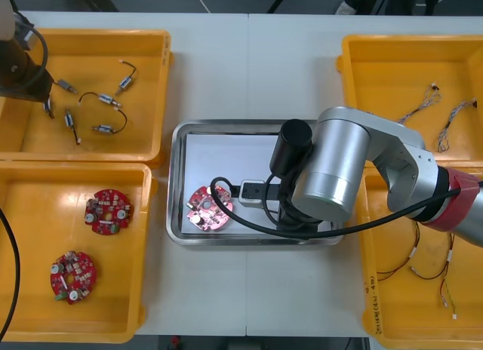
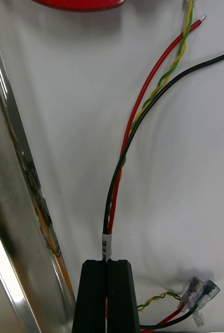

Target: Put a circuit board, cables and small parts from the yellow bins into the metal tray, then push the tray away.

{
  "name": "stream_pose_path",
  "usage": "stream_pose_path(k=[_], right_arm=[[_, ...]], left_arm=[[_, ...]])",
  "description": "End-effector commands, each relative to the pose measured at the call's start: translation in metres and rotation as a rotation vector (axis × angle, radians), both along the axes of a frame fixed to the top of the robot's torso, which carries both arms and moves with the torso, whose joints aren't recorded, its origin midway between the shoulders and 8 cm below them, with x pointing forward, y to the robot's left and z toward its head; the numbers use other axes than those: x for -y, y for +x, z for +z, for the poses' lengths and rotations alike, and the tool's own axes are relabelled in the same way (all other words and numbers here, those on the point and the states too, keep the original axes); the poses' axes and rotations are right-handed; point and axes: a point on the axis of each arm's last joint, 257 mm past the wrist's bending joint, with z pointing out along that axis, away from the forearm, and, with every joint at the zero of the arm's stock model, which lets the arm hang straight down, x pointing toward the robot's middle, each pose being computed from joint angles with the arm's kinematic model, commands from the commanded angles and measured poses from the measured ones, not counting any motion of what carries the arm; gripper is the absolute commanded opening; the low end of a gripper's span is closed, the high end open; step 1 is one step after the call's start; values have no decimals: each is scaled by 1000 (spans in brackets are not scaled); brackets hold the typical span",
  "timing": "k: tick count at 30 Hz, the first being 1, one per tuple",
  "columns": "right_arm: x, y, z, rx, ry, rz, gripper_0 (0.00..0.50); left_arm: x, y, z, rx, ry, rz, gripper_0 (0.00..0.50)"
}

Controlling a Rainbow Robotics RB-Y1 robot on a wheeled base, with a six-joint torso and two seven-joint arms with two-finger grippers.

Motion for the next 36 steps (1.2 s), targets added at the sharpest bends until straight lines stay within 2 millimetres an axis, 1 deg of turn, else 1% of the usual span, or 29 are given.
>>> stream_pose_path(k=[1, 3, 4, 5, 6, 11, 15, 18, 22, 27, 29, 30, 33, 34, 36], right_arm=[[-10, 4, 10, 26, -10, 62, 169], [-9, 5, 11, 30, -12, 62, 375], [-9, 5, 11, 32, -11, 59, 442], [-8, 6, 11, 34, -12, 58, 479], [-9, 6, 11, 32, -12, 58, 500], [-8, 8, 14, 38, -7, 53, 500], [-8, 11, 20, 38, 2, 42, 500], [-10, 12, 28, 41, 16, 36, 500], [-10, 13, 42, 52, 18, 28, 500], [-11, 6, 63, 52, 6, 17, 500], [-9, 3, 76, 55, 2, 6, 500], [-9, 2, 78, 54, 0, 2, 500], [1, 0, 95, 51, -15, -34, 500], [2, -1, 97, 50, -17, -40, 500], [-3, 5, 110, 67, 28, -56, 500]], left_arm=[[8, 27, 29, 74, 27, -4, 500], [10, 30, 25, 77, 26, -5, 500], [11, 33, 24, 84, 22, -6, 500], [10, 32, 23, 83, 20, -2, 500], [12, 33, 23, 86, 20, -3, 500], [15, 34, 20, 81, 19, -7, 500], [18, 35, 13, 79, 19, -9, 500], [20, 39, 8, 93, 11, -12, 500], [22, 41, 4, 97, 5, -14, 500], [22, 39, 0, 89, 0, -11, 500], [23, 39, -3, 88, -9, -8, 500], [24, 39, -4, 88, -11, -10, 500], [25, 42, -12, 98, -22, -9, 500], [25, 42, -14, 99, -25, -9, 500], [25, 44, -17, 105, -26, -10, 500]])
